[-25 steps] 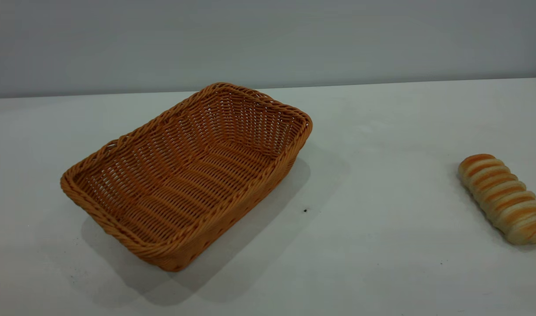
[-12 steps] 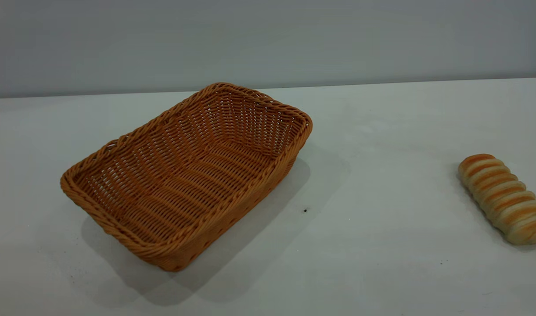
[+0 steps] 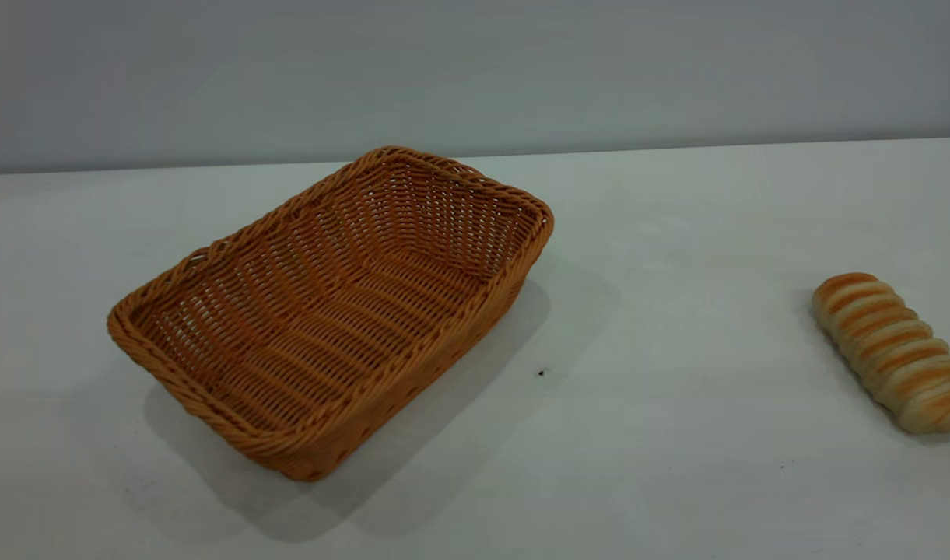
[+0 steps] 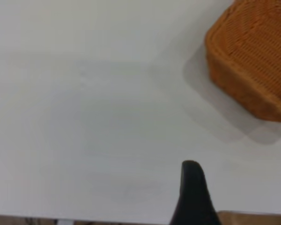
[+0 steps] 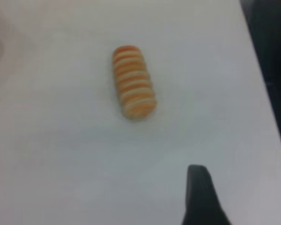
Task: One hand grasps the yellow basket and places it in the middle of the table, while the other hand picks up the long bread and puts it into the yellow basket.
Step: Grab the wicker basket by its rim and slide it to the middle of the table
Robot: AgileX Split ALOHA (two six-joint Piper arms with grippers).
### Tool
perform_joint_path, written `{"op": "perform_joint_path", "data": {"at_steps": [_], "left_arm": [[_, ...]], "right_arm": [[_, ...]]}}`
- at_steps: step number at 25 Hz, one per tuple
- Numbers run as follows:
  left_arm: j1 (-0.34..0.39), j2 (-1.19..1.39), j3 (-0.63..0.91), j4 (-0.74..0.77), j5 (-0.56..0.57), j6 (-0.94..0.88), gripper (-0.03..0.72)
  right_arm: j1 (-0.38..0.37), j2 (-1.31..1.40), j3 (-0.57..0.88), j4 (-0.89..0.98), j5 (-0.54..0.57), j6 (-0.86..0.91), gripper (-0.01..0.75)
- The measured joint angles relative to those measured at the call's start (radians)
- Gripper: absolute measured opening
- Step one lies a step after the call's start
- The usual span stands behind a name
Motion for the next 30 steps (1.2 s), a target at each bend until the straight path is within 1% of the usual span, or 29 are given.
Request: {"op": "perform_joint_path", "data": {"at_steps": [6, 11, 19, 26, 30], "left_arm": [[0.000, 0.223, 0.000, -0.019, -0.145, -0.005, 0.561], [0.000, 0.437, 0.000, -0.053, -0.248, -0.005, 0.561], [0.000, 0.769, 0.000, -0.159, -0.398, -0.005, 0.561], [0.000, 1.031, -0.003, -0.265, -0.555, -0.009, 0.561], [0.000, 1.149, -0.049, -0.325, -0.587, -0.010, 0.561]], "right_arm": [[0.000, 0.177, -0.111, -0.065, -0.023, 0.011, 0.490], [0.000, 0.321, -0.168, -0.089, -0.047, 0.025, 0.490], [0.000, 0.522, -0.175, -0.081, -0.120, 0.063, 0.490], [0.000, 0.633, -0.175, -0.061, -0.193, 0.074, 0.490], [0.000, 0.664, -0.175, -0.047, -0.210, 0.080, 0.490]]}}
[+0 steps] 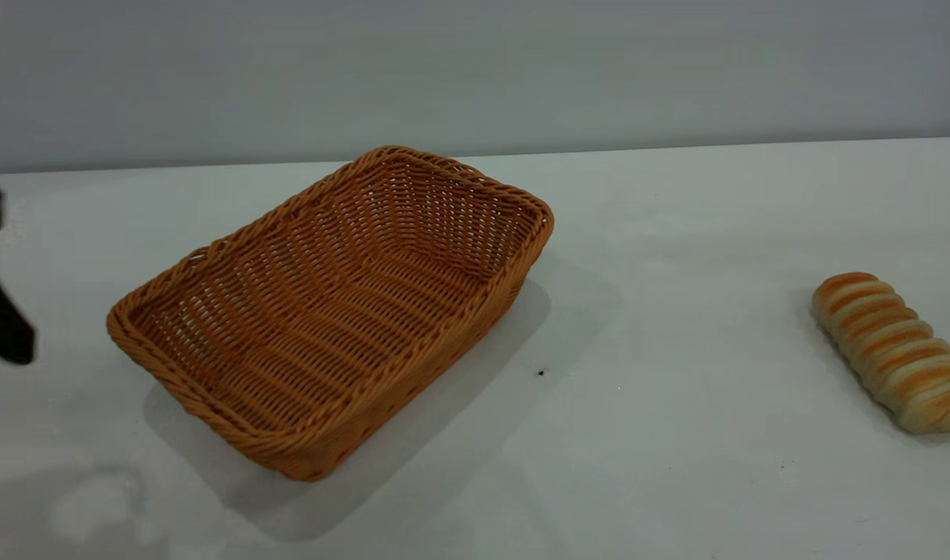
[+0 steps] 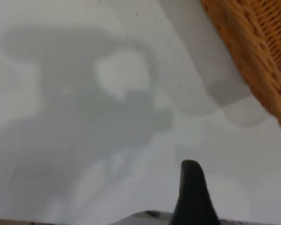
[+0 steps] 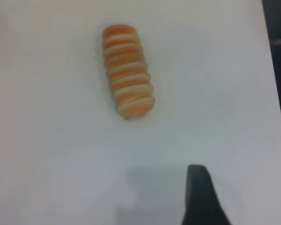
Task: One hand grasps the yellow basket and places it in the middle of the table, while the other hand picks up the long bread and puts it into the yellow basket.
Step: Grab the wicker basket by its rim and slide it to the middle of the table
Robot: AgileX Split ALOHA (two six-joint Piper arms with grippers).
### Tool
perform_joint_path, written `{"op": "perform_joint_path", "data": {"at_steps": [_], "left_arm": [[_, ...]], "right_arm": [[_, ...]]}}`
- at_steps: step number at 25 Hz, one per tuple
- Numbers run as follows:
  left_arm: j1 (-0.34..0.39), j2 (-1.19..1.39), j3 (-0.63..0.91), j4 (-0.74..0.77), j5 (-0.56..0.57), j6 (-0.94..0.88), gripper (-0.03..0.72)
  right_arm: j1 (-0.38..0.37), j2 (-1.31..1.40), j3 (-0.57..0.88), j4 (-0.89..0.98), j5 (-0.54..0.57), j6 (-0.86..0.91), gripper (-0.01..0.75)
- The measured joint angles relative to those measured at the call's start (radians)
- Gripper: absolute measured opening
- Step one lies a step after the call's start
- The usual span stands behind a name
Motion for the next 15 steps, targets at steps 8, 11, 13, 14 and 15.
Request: {"op": "perform_joint_path", "data": {"at_steps": [8, 11, 13, 14, 15], "left_arm": [[0.000, 0.200, -0.158, -0.112, 0.002, -0.003, 0.561], [0.000, 0.276, -0.225, -0.121, 0.032, -0.003, 0.561], [0.000, 0.323, -0.267, -0.121, 0.051, -0.004, 0.561], [0.000, 0.345, -0.283, -0.121, 0.060, -0.005, 0.561], [0.000, 0.362, -0.298, -0.121, 0.071, -0.012, 0.561]], "right_arm": [[0.000, 0.011, 0.000, 0.006, -0.013, 0.002, 0.490], [0.000, 0.011, 0.000, 0.007, -0.014, 0.002, 0.490], [0.000, 0.014, 0.000, 0.008, -0.016, 0.002, 0.490], [0.000, 0.017, 0.000, 0.008, -0.016, 0.002, 0.490], [0.000, 0.020, 0.000, 0.008, -0.016, 0.002, 0.490]]}}
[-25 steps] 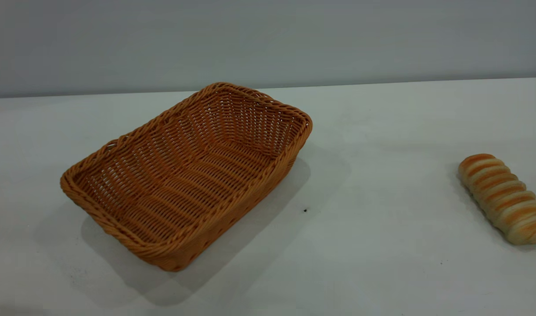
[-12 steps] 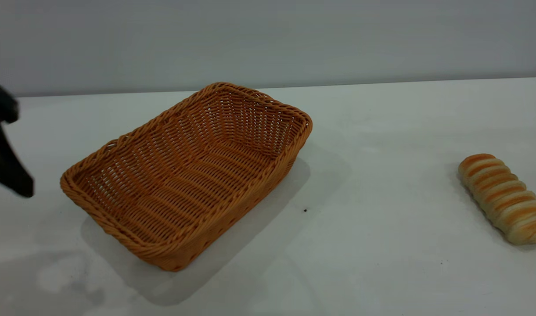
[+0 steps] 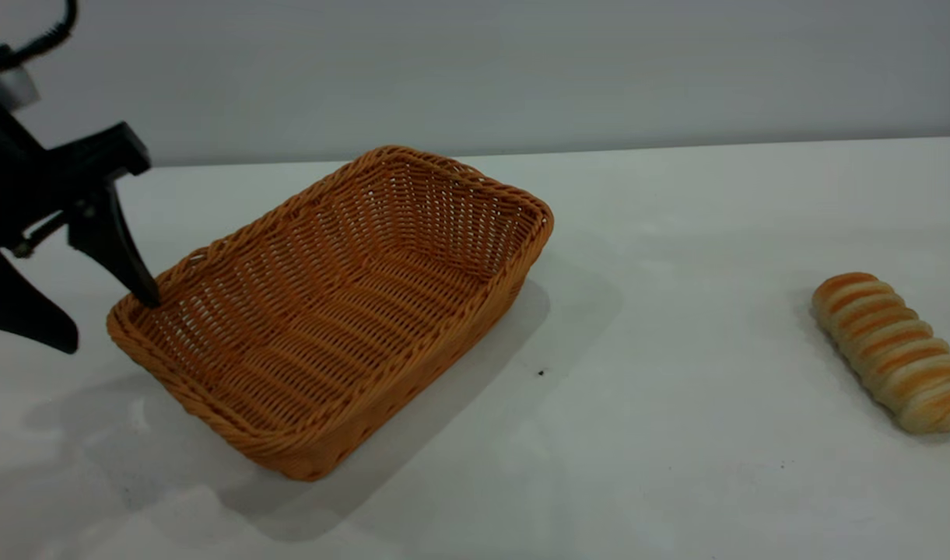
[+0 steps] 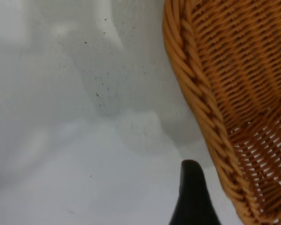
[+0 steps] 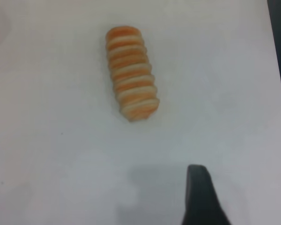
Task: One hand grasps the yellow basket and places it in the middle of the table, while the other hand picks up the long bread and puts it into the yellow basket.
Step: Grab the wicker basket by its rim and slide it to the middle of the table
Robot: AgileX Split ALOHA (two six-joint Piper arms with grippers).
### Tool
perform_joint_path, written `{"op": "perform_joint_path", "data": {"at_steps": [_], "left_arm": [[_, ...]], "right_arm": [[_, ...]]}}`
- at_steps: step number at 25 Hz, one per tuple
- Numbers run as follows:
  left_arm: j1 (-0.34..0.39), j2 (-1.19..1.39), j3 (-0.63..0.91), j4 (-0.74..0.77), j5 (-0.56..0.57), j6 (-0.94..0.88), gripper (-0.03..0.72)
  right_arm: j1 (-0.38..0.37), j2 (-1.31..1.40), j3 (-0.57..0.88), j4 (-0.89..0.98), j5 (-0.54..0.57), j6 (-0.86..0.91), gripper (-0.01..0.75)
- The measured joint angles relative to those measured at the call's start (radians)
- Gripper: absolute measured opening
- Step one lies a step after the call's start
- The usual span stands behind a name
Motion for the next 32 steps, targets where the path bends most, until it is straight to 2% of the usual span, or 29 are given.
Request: {"op": "perform_joint_path", "data": {"at_steps": [11, 24, 32], "left_arm": [[0.000, 0.122, -0.063, 0.000, 0.026, -0.022, 0.561], [-0.002, 0.295, -0.129, -0.003, -0.036, -0.029, 0.561], [-0.042, 0.356, -0.196, -0.003, -0.064, -0.025, 0.549]], "right_arm": [[0.000, 0.009, 0.000, 0.001, -0.018, 0.003, 0.490], [0.000, 0.009, 0.000, 0.001, -0.056, 0.003, 0.490], [0.000, 0.028, 0.000, 0.001, -0.063, 0.003, 0.490]]}}
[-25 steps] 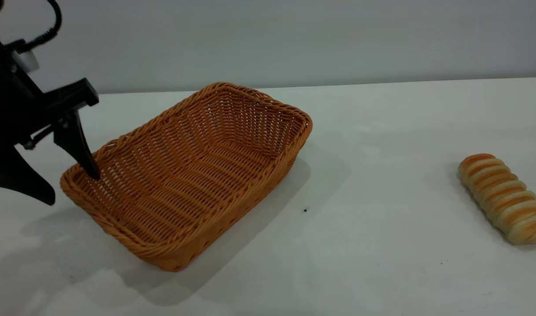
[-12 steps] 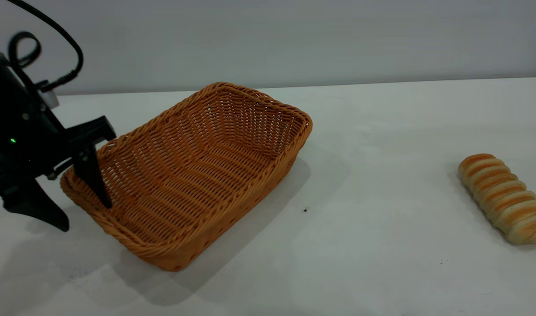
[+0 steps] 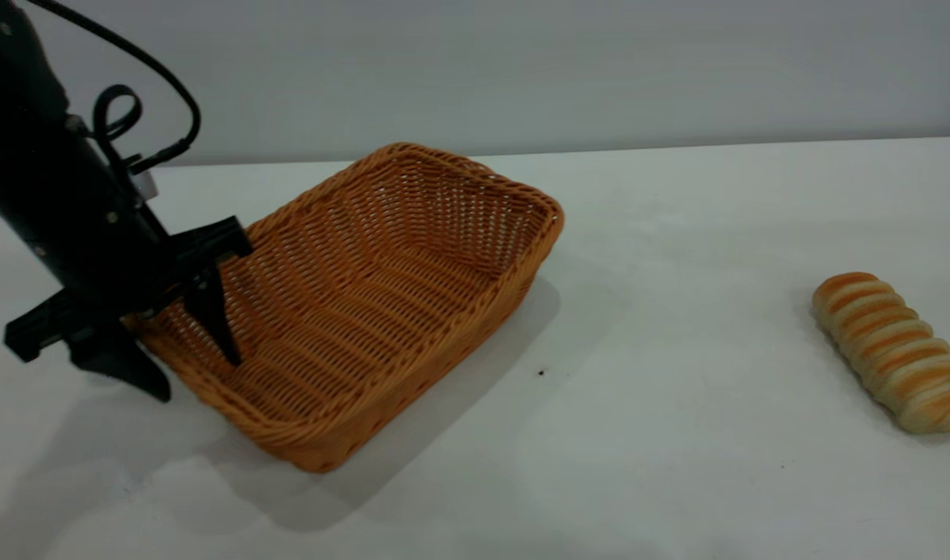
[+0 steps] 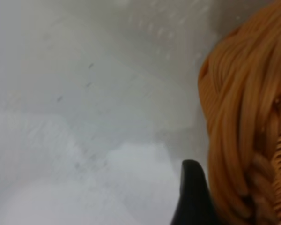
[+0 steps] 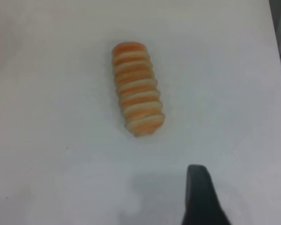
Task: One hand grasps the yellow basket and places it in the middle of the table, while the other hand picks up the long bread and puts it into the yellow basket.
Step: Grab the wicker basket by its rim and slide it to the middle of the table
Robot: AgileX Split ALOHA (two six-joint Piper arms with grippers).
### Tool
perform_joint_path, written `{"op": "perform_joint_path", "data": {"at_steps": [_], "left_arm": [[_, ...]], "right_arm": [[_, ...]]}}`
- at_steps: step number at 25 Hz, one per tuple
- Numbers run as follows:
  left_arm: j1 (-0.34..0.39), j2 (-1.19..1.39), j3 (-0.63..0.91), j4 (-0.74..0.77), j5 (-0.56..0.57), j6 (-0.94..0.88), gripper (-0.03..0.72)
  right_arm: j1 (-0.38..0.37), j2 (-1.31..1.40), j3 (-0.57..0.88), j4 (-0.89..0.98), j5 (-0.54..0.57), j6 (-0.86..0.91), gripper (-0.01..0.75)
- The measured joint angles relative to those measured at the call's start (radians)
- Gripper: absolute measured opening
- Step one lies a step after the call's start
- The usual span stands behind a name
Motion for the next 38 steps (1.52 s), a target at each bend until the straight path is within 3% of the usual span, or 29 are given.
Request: {"op": "perform_joint_path", "data": {"at_steps": [3, 7, 10, 18, 29, 38], "left_arm": [[0.000, 0.005, -0.006, -0.025, -0.022, 0.004, 0.463], [0.000, 0.006, -0.006, -0.057, -0.031, -0.007, 0.223], [0.000, 0.006, -0.012, -0.075, -0.046, -0.006, 0.109], [-0.001, 0.006, -0.053, -0.063, 0.021, 0.068, 0.109], [-0.001, 0.006, -0.233, -0.172, 0.269, 0.341, 0.109], [-0.001, 0.012, -0.237, -0.167, 0.297, 0.470, 0.109]], "right_arm": [[0.000, 0.008, 0.000, 0.000, -0.002, 0.001, 0.490], [0.000, 0.014, 0.000, 0.000, -0.007, 0.001, 0.490], [0.000, 0.015, 0.000, 0.000, -0.008, 0.001, 0.490], [0.000, 0.020, 0.000, 0.000, -0.011, 0.001, 0.490], [0.000, 0.022, 0.000, 0.013, -0.014, 0.001, 0.490], [0.000, 0.022, 0.000, 0.013, -0.044, 0.001, 0.490]]}}
